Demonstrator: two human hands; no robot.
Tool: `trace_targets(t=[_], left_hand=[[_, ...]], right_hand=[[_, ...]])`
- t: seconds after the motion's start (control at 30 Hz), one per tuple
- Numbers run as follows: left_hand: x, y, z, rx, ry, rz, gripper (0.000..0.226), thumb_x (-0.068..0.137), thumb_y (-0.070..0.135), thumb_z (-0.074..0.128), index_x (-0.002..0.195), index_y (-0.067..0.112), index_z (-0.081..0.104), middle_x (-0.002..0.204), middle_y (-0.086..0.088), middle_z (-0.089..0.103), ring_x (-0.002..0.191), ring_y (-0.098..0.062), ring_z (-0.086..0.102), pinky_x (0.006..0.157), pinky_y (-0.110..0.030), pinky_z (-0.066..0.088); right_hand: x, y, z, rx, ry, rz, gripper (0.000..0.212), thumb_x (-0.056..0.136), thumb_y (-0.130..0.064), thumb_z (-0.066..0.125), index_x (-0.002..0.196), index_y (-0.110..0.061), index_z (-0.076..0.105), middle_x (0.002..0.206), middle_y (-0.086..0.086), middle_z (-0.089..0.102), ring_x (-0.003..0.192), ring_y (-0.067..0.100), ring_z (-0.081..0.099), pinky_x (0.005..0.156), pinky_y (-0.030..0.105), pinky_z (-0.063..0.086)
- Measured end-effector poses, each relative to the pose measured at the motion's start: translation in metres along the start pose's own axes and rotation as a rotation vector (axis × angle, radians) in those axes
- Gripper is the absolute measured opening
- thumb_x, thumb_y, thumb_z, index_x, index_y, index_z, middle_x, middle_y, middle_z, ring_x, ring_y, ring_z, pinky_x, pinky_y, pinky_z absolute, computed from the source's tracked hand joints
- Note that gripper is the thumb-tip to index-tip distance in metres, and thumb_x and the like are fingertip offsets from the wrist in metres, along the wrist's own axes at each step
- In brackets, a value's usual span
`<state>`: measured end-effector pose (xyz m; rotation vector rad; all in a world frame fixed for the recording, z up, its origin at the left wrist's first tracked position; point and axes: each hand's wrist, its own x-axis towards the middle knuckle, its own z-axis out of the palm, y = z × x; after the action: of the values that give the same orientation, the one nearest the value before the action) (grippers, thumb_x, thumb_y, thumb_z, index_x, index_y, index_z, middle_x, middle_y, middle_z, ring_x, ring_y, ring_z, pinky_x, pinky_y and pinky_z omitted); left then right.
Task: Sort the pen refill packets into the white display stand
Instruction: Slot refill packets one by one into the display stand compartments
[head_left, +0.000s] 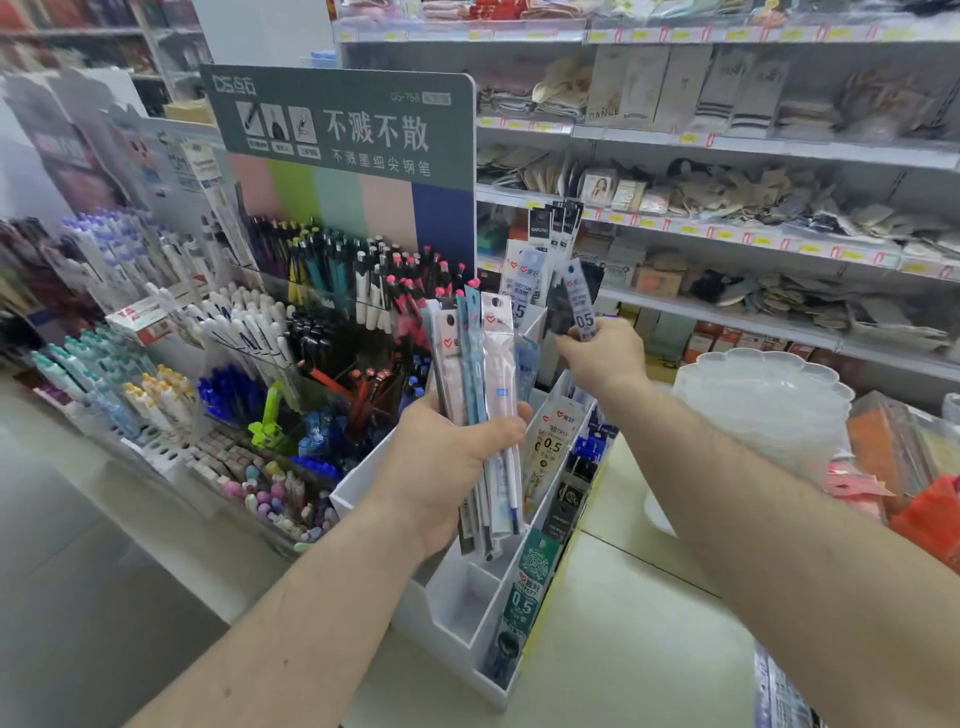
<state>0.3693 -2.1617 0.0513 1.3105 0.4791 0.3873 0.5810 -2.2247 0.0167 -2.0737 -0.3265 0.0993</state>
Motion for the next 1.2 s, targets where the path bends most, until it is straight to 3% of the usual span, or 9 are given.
trace_targets(t=[0.1, 0.2, 0.3, 0.47, 0.6, 0.77, 0.9, 1.0, 1.2], left_hand=[[0.000, -0.002, 0.000, 0.002, -0.005, -0.008, 0.025, 0.085, -0.007, 0.067, 0.104, 0.009, 0.068, 0.081, 0.003, 0.077, 0.075, -0.005, 0.072, 0.066, -0.020, 0.055], [-0.001, -0.005, -0.001, -0.009, -0.007, -0.013, 0.029, 0.084, -0.007, 0.067, 0.110, 0.006, 0.066, 0.083, 0.002, 0.077, 0.075, -0.006, 0.072, 0.068, -0.022, 0.056], [-0.003, -0.010, 0.000, 0.002, -0.017, -0.034, 0.028, 0.084, -0.006, 0.068, 0.106, 0.011, 0.067, 0.085, 0.001, 0.077, 0.078, -0.009, 0.072, 0.078, -0.031, 0.055], [-0.006, -0.021, 0.005, 0.011, -0.038, -0.068, 0.026, 0.085, -0.006, 0.068, 0.107, 0.008, 0.068, 0.086, 0.001, 0.078, 0.079, -0.007, 0.073, 0.071, -0.024, 0.056], [-0.008, -0.026, 0.011, 0.010, -0.031, -0.088, 0.022, 0.084, -0.005, 0.069, 0.096, 0.014, 0.070, 0.087, -0.003, 0.078, 0.079, -0.012, 0.074, 0.069, -0.027, 0.057], [-0.009, -0.029, 0.015, 0.008, -0.058, -0.143, 0.026, 0.084, 0.003, 0.071, 0.111, 0.003, 0.069, 0.087, -0.005, 0.078, 0.079, -0.019, 0.075, 0.068, -0.034, 0.058], [-0.013, -0.027, 0.017, -0.017, -0.062, -0.136, 0.026, 0.084, 0.005, 0.071, 0.110, 0.000, 0.069, 0.087, -0.008, 0.077, 0.075, -0.019, 0.074, 0.063, -0.032, 0.058], [-0.016, -0.019, 0.013, -0.039, -0.033, -0.088, 0.014, 0.086, 0.001, 0.068, 0.100, 0.006, 0.070, 0.086, -0.006, 0.077, 0.071, -0.017, 0.072, 0.068, -0.035, 0.058], [-0.016, 0.007, -0.011, -0.065, 0.141, 0.111, 0.017, 0.085, 0.001, 0.068, 0.099, 0.011, 0.068, 0.082, 0.000, 0.077, 0.069, -0.013, 0.072, 0.060, -0.024, 0.057]], right_hand=[[0.000, 0.010, 0.005, -0.058, -0.103, 0.050, 0.016, 0.090, -0.030, 0.071, 0.094, -0.015, 0.067, 0.093, 0.006, 0.070, 0.082, 0.022, 0.067, 0.061, 0.035, 0.057], [-0.009, 0.012, -0.005, 0.039, -0.104, 0.075, 0.027, 0.095, -0.041, 0.063, 0.098, -0.014, 0.064, 0.082, 0.005, 0.064, 0.063, 0.016, 0.058, 0.049, 0.026, 0.044], [-0.028, 0.004, -0.025, 0.351, -0.122, 0.222, 0.034, 0.103, -0.047, 0.042, 0.096, -0.017, 0.057, 0.064, 0.002, 0.049, 0.049, 0.013, 0.041, 0.049, 0.026, 0.034], [-0.074, 0.000, -0.049, 0.792, -0.279, 0.367, 0.032, 0.102, -0.030, 0.034, 0.086, -0.010, 0.054, 0.062, 0.006, 0.054, 0.051, 0.020, 0.047, 0.053, 0.029, 0.038], [-0.106, -0.001, -0.055, 0.851, -0.282, 0.329, 0.028, 0.103, -0.021, 0.039, 0.092, -0.003, 0.057, 0.065, 0.008, 0.059, 0.058, 0.022, 0.062, 0.059, 0.034, 0.052], [-0.133, -0.001, -0.059, 0.931, -0.292, 0.311, 0.008, 0.101, -0.012, 0.050, 0.098, -0.006, 0.054, 0.077, 0.012, 0.067, 0.062, 0.020, 0.068, 0.051, 0.030, 0.055], [-0.143, 0.000, -0.058, 0.875, -0.246, 0.250, 0.015, 0.100, -0.012, 0.055, 0.085, -0.009, 0.054, 0.057, 0.001, 0.059, 0.042, 0.008, 0.054, 0.040, 0.018, 0.043], [-0.137, 0.004, -0.058, 0.866, -0.205, 0.225, 0.018, 0.097, -0.015, 0.060, 0.080, -0.012, 0.055, 0.062, 0.004, 0.047, 0.041, 0.007, 0.036, 0.039, 0.016, 0.029], [-0.121, -0.004, -0.070, 0.903, -0.013, 0.167, 0.024, 0.096, -0.010, 0.061, 0.074, -0.012, 0.053, 0.062, 0.007, 0.054, 0.037, 0.008, 0.042, 0.039, 0.018, 0.036]])
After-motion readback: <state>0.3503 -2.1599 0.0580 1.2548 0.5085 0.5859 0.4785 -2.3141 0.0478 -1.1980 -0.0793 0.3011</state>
